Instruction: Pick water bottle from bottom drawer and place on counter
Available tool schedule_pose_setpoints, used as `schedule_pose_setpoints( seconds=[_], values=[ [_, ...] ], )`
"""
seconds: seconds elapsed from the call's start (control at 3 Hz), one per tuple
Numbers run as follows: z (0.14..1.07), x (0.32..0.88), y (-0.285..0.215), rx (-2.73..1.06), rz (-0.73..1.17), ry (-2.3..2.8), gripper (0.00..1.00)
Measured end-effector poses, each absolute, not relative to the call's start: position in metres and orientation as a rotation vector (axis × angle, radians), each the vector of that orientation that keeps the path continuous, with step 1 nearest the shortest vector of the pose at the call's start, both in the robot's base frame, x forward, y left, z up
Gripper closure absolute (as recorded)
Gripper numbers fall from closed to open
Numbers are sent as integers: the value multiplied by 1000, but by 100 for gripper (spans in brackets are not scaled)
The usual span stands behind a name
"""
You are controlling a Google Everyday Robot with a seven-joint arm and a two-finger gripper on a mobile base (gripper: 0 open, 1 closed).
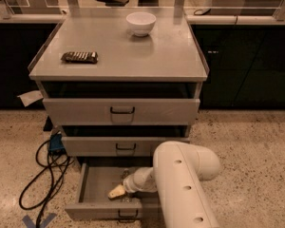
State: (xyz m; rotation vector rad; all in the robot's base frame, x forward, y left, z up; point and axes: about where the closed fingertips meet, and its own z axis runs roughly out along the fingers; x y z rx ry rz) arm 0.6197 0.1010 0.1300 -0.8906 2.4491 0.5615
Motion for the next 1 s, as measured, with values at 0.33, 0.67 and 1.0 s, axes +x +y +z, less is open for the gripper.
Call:
schedule_pose_setpoints(
  seconds=[0.33, 0.67, 1.0],
  values=[
    [130, 620, 101, -891, 562, 2449, 14],
    [130, 620, 101, -891, 562, 2449, 35],
    [130, 620, 101, -891, 562, 2449, 58]
  ],
)
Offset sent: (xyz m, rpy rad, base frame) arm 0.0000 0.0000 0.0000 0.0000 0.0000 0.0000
